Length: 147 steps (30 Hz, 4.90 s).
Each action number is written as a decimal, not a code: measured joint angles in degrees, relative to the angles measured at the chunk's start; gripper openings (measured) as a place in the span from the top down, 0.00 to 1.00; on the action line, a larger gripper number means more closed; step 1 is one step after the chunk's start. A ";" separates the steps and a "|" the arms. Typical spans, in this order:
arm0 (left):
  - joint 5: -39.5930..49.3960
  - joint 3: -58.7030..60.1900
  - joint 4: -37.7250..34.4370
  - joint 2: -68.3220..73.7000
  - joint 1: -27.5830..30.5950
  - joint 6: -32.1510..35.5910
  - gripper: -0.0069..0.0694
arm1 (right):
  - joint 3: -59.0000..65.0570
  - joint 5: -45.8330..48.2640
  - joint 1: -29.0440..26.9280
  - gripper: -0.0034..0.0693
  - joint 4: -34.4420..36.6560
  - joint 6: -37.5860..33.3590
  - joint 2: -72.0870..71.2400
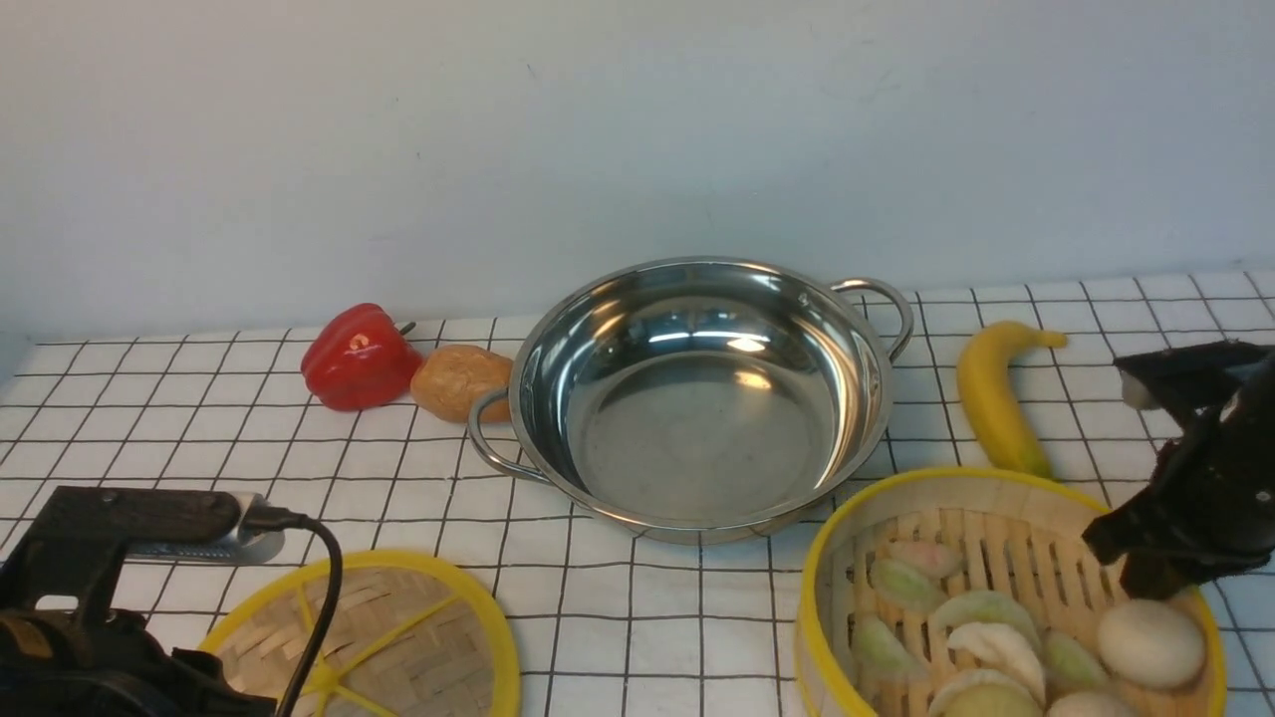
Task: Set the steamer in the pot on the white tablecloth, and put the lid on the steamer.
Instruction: 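Reach for and grasp the rim of the bamboo steamer holding the buns with the right gripper, then place the bamboo steamer basket of food into the steel pot with the right gripper, then grasp the bamboo steamer lid lying on the table by its centre knob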
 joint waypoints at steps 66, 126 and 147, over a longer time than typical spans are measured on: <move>1.29 -0.05 0.00 0.00 0.00 1.04 0.59 | -71.94 13.55 14.54 0.86 2.57 9.91 37.76; -5.13 -0.05 -0.43 0.20 -0.02 1.06 0.59 | -81.04 12.68 10.85 0.48 9.50 12.44 31.47; -12.35 -0.05 -16.61 13.96 -0.06 18.73 0.59 | -74.16 12.29 -2.74 0.97 30.05 -0.12 -8.56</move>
